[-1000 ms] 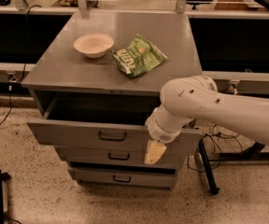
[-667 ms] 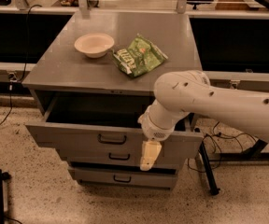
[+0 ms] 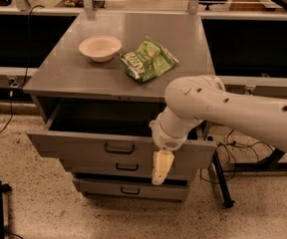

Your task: Open top drawer

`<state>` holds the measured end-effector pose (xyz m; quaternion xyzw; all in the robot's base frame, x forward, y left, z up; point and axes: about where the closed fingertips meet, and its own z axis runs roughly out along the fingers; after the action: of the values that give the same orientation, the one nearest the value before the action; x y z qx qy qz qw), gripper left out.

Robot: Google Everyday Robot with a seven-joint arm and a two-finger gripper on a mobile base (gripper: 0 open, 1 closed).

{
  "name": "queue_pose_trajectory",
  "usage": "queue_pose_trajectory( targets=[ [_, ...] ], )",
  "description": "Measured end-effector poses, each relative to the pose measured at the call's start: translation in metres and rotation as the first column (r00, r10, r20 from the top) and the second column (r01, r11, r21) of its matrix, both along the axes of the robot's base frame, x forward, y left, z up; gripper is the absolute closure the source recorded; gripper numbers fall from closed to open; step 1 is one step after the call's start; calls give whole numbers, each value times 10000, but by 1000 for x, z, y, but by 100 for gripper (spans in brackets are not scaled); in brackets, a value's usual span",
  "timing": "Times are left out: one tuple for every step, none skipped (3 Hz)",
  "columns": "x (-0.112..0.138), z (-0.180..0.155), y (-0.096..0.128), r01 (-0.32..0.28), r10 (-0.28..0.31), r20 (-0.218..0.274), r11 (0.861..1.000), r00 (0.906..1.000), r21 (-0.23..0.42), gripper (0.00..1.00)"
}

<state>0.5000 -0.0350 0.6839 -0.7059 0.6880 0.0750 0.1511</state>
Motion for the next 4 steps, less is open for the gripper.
queue_pose_trajectory(
  targets=[
    [7, -4, -1, -84, 79, -386, 9999, 9992, -118, 0],
    [10, -11, -5, 66, -94, -834, 9994, 9965, -339, 0],
    [4, -25, -9, 216, -294, -1414, 9982, 9895, -567, 18],
    [-9, -27, -6, -159, -3, -1961, 9966, 9806, -813, 41]
  ],
)
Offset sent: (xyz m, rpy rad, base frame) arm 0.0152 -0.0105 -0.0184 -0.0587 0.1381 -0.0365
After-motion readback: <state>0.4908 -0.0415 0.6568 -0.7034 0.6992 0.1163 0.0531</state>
